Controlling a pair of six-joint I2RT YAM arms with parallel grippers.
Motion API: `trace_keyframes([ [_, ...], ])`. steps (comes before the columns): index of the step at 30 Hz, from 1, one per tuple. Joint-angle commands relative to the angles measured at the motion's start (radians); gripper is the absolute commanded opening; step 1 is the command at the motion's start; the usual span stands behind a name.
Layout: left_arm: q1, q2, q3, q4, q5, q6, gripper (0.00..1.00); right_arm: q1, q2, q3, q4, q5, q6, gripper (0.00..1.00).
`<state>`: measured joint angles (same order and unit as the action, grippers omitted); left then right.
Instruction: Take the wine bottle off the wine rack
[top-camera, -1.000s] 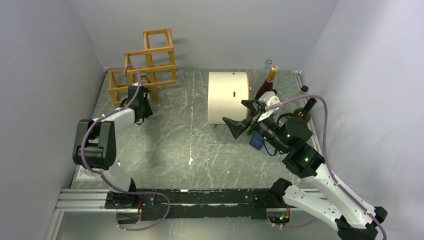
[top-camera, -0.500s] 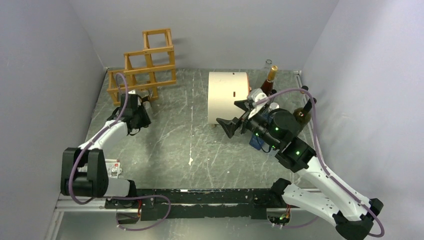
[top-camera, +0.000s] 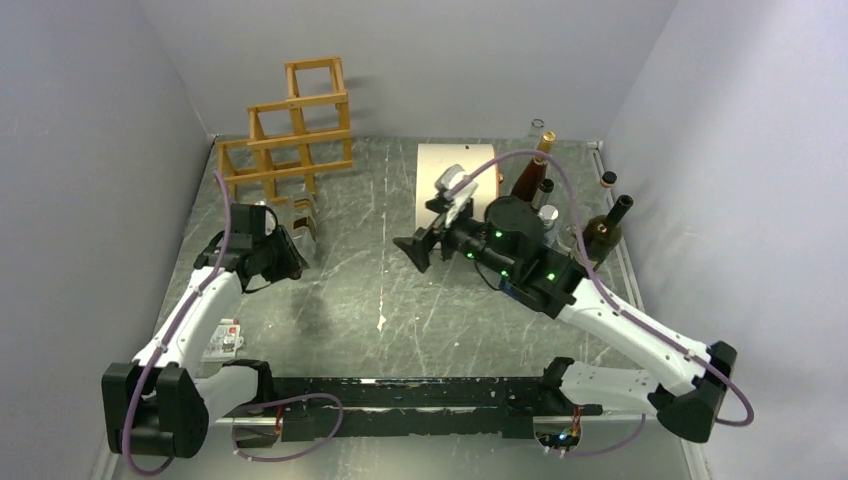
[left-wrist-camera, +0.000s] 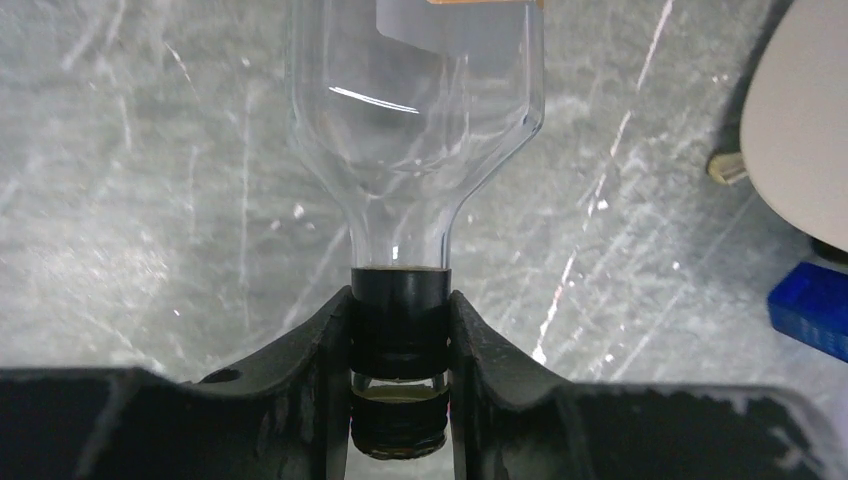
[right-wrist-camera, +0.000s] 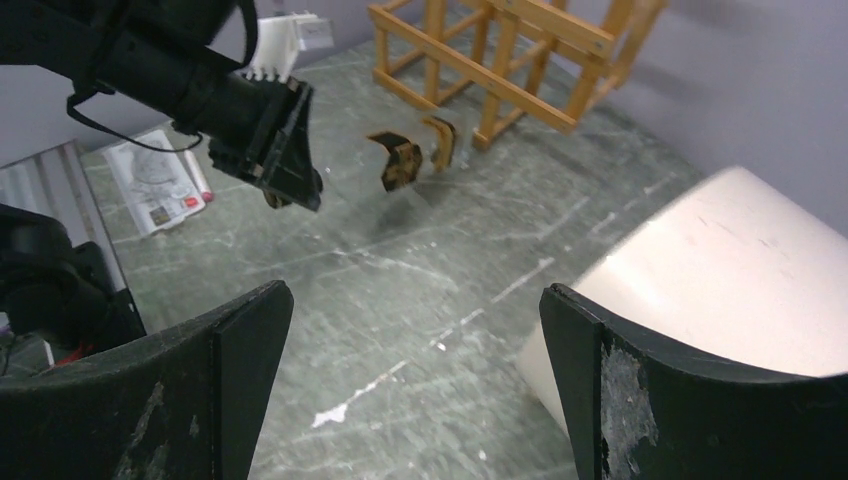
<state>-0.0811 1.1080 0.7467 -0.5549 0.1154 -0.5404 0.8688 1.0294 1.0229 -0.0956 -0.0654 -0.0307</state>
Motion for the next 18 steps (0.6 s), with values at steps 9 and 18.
trace_keyframes([
  [9, -0.007, -0.084, 0.009, -0.247, 0.222, -0.063, 0.07, 0.187, 0.333, 0.115, 0.095, -0.125, -0.221, 1.0],
  [18, -0.009, -0.212, 0.035, -0.378, 0.283, -0.016, 0.07, 0.213, 0.541, 0.067, 0.295, -0.233, -0.393, 1.0],
])
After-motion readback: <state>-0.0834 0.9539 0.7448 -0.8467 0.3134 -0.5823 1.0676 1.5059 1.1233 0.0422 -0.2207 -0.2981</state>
